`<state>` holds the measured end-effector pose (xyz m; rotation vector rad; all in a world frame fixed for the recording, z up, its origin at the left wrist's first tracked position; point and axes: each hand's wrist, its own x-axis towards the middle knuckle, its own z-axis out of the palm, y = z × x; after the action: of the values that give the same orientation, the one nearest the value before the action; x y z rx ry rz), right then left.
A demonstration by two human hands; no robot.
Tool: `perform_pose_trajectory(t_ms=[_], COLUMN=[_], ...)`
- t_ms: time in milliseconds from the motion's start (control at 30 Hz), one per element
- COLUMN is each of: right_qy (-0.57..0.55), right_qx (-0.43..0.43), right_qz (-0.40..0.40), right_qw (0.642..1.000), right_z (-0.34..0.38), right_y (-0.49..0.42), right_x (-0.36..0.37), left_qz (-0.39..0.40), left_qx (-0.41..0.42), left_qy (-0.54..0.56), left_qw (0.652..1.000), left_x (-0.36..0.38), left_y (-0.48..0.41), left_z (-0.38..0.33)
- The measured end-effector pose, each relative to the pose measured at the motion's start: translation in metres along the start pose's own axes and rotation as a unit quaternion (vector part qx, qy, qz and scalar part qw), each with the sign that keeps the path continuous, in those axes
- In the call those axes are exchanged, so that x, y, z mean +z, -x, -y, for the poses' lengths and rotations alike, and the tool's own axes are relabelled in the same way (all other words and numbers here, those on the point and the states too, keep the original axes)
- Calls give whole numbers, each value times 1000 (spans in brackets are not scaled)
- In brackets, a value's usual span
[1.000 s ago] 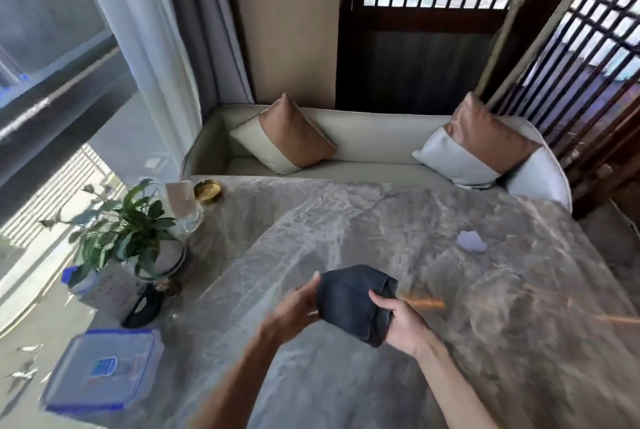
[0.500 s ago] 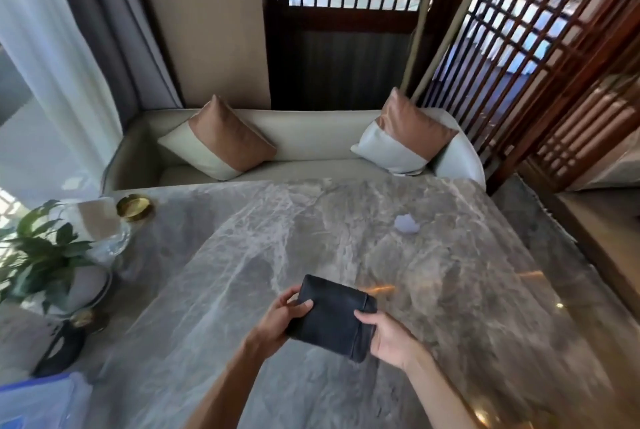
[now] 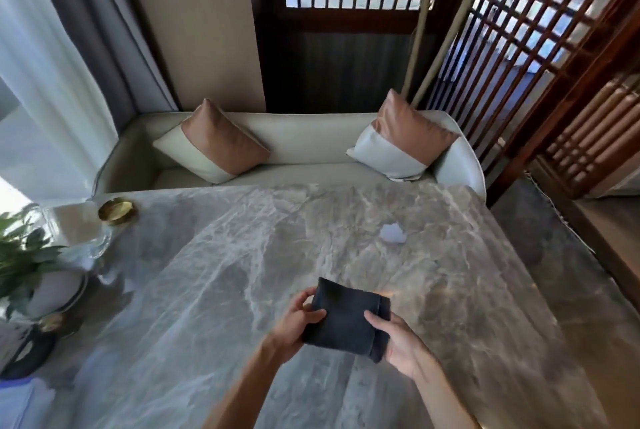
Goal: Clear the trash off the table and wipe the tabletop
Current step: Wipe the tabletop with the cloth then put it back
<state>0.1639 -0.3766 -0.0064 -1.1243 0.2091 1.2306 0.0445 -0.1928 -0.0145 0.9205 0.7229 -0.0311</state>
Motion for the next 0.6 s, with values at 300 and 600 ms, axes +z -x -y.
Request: perform_pose_trajectory(t_ms=[300, 600], right_qy=[-110, -89], right_qx=[66, 78], right_qz=[83, -33], right_qw=[988, 992], right_z=[80, 174], right_y=[-19, -81], right_x=[-132, -223], left_qz=[11, -82], left_qx=[-19, -31], left_qy=[-34, -138], left_qw=[999, 987], left_x=[136, 202], left_y=[-93, -210], left_z=[-2, -2])
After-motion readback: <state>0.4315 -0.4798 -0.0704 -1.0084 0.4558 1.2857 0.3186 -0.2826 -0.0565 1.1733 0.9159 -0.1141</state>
